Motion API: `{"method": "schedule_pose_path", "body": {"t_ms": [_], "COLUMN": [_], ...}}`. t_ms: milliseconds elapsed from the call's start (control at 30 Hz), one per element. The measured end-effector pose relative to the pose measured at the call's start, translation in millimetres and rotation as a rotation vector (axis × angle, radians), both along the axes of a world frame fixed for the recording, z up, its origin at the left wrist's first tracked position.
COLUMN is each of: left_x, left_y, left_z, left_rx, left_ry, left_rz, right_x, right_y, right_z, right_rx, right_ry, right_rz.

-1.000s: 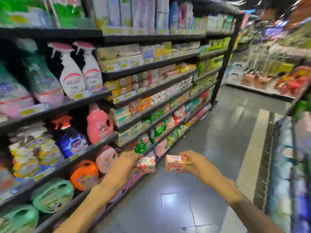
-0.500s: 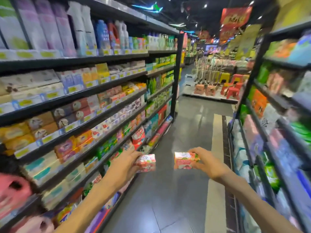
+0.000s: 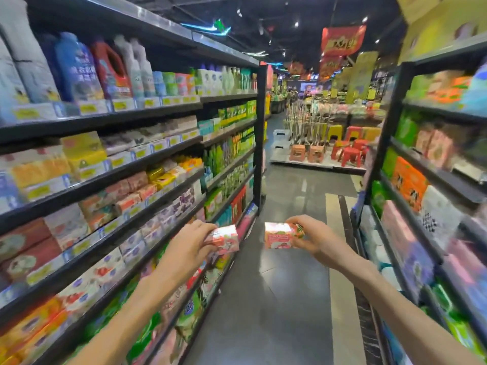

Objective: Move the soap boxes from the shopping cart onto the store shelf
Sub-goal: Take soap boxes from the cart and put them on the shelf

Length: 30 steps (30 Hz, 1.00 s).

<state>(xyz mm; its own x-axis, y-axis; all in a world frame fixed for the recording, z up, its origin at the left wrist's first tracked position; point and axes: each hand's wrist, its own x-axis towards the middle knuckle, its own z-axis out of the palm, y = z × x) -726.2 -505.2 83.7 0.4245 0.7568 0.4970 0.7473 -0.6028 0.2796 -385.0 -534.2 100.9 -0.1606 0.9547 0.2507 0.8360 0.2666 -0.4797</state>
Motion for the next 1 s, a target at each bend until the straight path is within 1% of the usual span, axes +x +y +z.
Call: {"method": "schedule_pose_path", "body": {"t_ms": [100,267,367,500,767,900,1000], "left_x": [5.7,2.7,-5.2,-25.9,-80.0,-110.3,-126.3], "left_y": [58.3,140.5,172.9,193.4,208.2,225.9,246.6], "left_z": [0.7,-3.8,-2.3,-1.9,-7.6,-12.7,-13.7], "left_rx": [0.012,0.019,0.016,0.025,-0.002,-0.006,0.023], "left_ry": [0.014,0.001,-0.018,-0.032,-0.017,-0.009,-0.033], "left_rz": [0.078,0.27,0.415,0.602,0.96,1.048,1.093], "right_x": [7.7,-0.6,-19.3,-60.7,-179.5,-234.9,-264.7], "right_y": [78.6,207.2,281.4,365.7,462.8,493.8,517.4], "right_z": [2.5,5.4,12.0,17.1,4.9,-7.8,-12.9], "right_rx": [0.019,0.005,-0.019,-0.004,-0.017,-0.007,0.017], "right_ry": [-0.021,0.082,0.07,0.023,0.052,0.061,0.042], "right_rz": [0.071,0.269,0.395,0.553,0.83,0.937,0.962]}}
